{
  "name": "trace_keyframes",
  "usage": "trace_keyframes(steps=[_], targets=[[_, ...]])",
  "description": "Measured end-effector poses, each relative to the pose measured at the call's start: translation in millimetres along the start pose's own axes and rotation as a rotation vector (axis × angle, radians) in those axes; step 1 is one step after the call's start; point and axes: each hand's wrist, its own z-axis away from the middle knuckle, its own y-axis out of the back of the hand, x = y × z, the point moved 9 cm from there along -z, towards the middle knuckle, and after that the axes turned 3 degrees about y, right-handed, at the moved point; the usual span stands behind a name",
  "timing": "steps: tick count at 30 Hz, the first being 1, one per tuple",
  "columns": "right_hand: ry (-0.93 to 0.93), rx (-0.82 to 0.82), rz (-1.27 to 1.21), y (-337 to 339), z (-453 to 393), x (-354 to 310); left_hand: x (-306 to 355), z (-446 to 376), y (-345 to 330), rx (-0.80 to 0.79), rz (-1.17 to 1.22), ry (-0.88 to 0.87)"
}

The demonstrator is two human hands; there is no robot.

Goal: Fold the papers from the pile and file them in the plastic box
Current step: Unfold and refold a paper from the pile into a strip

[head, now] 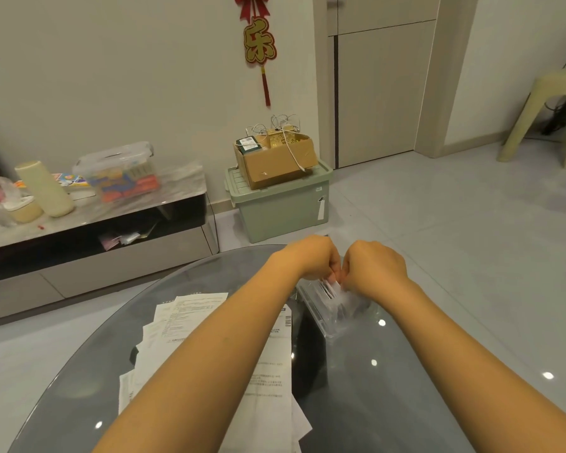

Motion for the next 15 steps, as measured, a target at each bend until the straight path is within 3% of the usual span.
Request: trace_keyframes(steps=[9, 15], targets=[[0.023, -0.003, -0.027, -2, 1, -1, 3, -6, -11, -0.107, -0.097, 0.017], [0.041, 0.009, -0.147, 1, 6, 3, -1, 2, 2, -0.019, 0.027, 0.032]])
